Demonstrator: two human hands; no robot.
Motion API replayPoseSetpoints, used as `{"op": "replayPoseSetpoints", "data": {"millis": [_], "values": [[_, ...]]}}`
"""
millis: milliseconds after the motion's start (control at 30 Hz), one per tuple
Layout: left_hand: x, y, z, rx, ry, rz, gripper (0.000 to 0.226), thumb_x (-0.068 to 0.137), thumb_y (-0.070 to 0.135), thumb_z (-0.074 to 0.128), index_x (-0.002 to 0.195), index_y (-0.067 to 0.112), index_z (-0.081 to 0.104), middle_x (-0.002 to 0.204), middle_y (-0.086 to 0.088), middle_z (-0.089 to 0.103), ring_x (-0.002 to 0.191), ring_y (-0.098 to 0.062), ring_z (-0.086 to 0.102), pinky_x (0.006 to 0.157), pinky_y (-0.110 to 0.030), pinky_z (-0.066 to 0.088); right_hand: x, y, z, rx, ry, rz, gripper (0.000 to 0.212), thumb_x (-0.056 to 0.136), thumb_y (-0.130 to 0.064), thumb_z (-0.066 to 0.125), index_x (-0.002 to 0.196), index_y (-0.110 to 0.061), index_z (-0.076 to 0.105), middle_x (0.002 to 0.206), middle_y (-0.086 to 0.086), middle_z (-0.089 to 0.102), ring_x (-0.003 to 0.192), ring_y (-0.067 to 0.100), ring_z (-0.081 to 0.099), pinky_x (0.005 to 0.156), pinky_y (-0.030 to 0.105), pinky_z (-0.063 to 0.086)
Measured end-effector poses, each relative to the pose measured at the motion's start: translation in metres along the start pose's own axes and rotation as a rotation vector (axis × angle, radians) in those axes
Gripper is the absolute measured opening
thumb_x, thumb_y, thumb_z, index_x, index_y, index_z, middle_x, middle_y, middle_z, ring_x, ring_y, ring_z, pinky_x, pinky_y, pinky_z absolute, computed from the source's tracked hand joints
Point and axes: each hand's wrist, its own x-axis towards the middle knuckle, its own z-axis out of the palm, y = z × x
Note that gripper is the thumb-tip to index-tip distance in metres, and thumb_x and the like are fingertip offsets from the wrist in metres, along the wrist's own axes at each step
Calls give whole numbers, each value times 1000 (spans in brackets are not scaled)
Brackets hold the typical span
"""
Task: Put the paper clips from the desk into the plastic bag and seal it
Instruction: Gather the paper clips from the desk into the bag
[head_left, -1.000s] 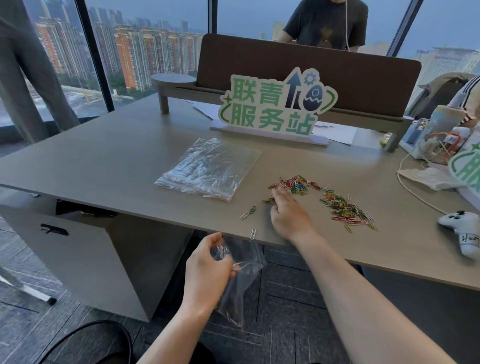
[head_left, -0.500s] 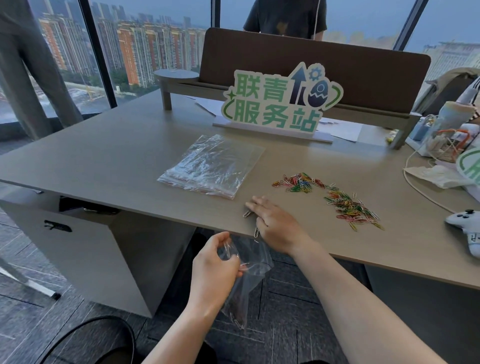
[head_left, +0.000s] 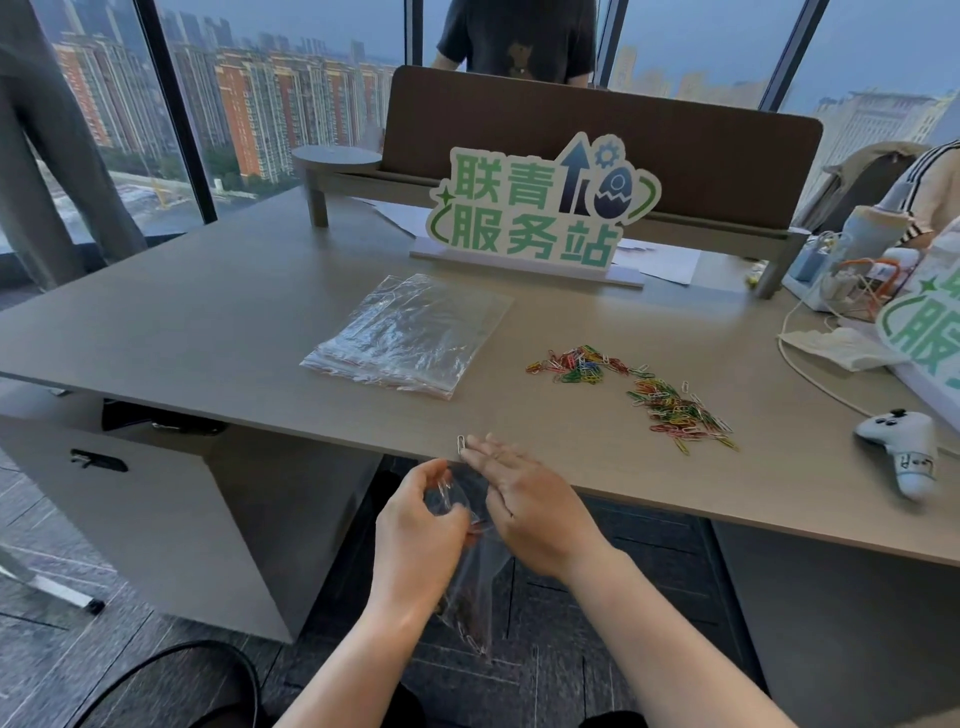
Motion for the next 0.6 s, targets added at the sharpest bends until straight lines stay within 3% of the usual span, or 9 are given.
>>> {"op": "replayPoseSetpoints", "data": {"millis": [167, 300, 467, 600], "values": [[-1, -1, 1, -35, 8, -1, 46, 86, -4, 62, 124, 23, 63, 113, 9, 66, 83, -11, 76, 75, -33, 65, -13, -9, 6, 42, 36, -10, 57, 91, -18, 28, 147, -21, 35, 155, -6, 31, 143, 4, 20, 116, 18, 10], [-1, -1, 0, -13, -17, -7, 53, 83, 0, 60, 129, 26, 61, 115, 13, 64, 101, -22, 73, 83, -39, 63, -3, -9, -1, 120, 121, 36, 54, 92, -6, 34, 145, -19, 39, 152, -3, 38, 141, 8, 30, 114, 26, 27], [-2, -2, -1, 3, -15, -4, 56, 79, 9, 60, 131, 28, 60, 116, 18, 64, 105, -24, 72, 91, -43, 60, 25, -3, 0, 15, -13, 18, 56, 91, -6, 33, 146, -15, 36, 156, 1, 29, 145, 12, 20, 119, 28, 12], [0, -1, -2, -11, -14, 6, 53, 79, 7, 61, 129, 26, 61, 121, 11, 65, 102, -25, 73, 86, -41, 62, 20, -4, 2, 14, 40, -13, 54, 87, -5, 35, 140, -13, 47, 149, 1, 43, 141, 11, 31, 118, 29, 17]]}}
